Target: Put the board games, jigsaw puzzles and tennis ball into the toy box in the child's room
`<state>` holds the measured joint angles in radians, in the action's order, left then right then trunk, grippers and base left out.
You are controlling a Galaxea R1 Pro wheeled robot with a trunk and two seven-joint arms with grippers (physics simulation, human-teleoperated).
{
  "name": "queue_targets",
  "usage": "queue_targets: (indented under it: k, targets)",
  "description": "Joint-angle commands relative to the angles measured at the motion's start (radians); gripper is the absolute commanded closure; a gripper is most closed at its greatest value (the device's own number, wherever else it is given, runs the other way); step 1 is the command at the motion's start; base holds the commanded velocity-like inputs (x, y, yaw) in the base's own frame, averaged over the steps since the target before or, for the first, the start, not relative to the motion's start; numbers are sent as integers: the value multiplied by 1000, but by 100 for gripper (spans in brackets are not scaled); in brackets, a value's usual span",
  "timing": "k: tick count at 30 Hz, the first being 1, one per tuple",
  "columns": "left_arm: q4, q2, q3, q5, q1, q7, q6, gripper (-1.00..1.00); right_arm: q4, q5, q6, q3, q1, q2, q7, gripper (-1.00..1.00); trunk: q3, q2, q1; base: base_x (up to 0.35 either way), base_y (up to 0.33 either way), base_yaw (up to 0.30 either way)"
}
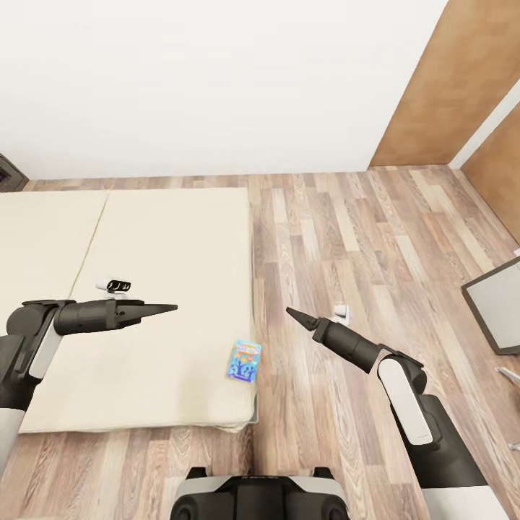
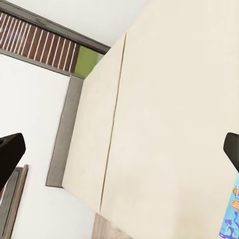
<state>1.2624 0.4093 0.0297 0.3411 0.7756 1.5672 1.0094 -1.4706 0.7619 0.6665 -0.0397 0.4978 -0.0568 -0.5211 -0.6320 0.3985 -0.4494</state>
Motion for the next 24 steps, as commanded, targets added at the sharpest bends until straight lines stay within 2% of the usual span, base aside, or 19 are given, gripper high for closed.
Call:
queue_targets:
  k: [1, 16, 24]
  targets:
    - [0, 0, -1, 0, 1, 4, 11, -100, 0, 5, 5, 0, 1, -1, 1, -100, 0, 2, -1, 0, 0, 67]
    - [0, 0, -1, 0, 1, 4, 10, -100, 0, 5, 5, 0, 1, 0, 1, -100, 25, 2, -1, 0, 0, 64]
    - [0, 0, -1, 1, -1, 4, 9, -100, 0, 6, 5, -1, 1, 0, 1, -100, 39, 2, -1, 66, -65, 12]
